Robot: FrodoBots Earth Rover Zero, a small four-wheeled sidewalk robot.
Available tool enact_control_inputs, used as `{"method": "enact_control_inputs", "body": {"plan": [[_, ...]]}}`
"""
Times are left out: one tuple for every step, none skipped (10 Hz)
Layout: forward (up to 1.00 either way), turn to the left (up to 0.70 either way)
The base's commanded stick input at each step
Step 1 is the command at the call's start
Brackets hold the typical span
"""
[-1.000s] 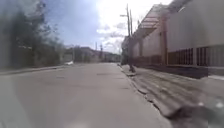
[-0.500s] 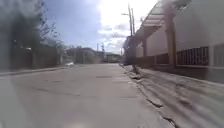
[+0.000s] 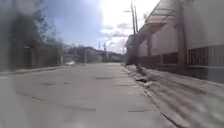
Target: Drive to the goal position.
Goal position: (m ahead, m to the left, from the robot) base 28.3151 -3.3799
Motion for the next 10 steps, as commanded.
{"method": "enact_control_inputs", "body": {"plan": [[1.00, 0.00], [1.00, 0.00], [1.00, 0.00], [1.00, 0.00], [1.00, 0.00], [1.00, 0.00], [1.00, 0.00], [1.00, 0.00], [1.00, 0.00], [1.00, 0.00]]}}
